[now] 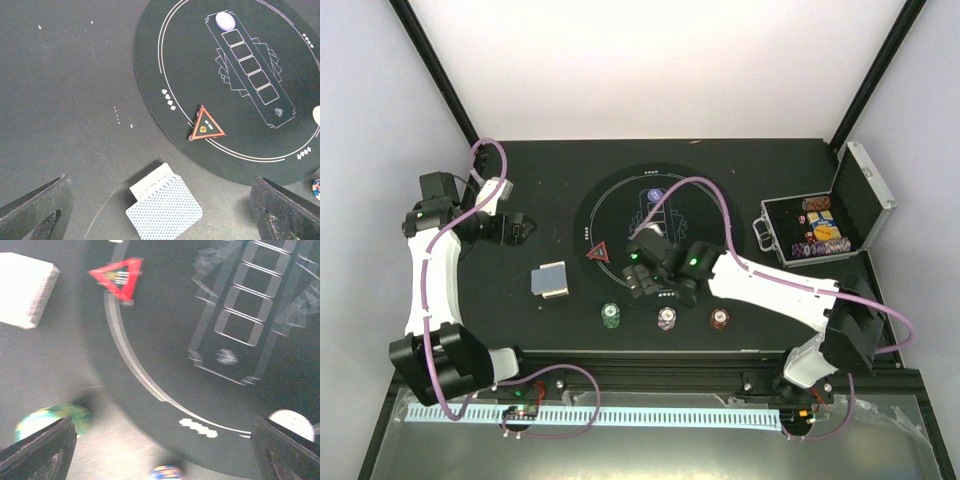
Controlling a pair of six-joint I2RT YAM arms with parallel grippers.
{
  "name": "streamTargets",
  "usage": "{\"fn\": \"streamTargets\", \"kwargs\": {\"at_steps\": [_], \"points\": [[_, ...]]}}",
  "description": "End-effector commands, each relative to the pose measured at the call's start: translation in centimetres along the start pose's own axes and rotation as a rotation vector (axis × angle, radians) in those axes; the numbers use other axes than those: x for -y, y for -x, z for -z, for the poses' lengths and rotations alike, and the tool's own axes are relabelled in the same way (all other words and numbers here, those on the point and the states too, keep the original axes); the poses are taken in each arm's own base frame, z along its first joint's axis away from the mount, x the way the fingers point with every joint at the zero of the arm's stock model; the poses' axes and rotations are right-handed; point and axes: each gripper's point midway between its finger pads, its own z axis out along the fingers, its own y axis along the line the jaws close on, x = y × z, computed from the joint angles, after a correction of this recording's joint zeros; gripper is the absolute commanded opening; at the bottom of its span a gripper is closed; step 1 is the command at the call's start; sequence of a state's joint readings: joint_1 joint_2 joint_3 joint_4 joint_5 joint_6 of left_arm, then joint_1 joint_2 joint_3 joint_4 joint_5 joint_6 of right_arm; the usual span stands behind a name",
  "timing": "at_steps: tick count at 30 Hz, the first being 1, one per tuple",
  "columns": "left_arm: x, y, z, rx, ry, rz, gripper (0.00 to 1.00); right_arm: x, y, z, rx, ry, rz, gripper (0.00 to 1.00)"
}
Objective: Distribute texas hold em gaming equipment
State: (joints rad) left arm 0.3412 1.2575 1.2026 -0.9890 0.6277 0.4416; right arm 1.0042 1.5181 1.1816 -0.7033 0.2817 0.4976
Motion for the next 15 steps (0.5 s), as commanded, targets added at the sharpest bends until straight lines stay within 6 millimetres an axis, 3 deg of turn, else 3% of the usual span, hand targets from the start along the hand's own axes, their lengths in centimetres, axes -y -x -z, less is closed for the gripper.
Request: {"fn": "streamTargets", "kwargs": {"at_steps": [1,3,6,15], "points": [[-0.3,0.4,0.7,-0.009,0.027,0.004,0.99,-7.1,-1.2,1.7,-0.043,0.123,0.084,1.0],[-0.2,0.4,0.8,-0.009,0.028,0.005,0.99,-10.1,-1.8,1.6,-0.071,0.162,0.136,1.0],[-0.1,0.5,1.0,-0.004,0.03,0.003,0.99,-12.5,-3.0,0.5,-0.114,0.173,0.193,1.0],[0.2,0.8,1.5,0.013,0.036,-0.018,0.99,-14.1,-5.4,-2.5,-0.206,0.193,0.224,0.88]]}}
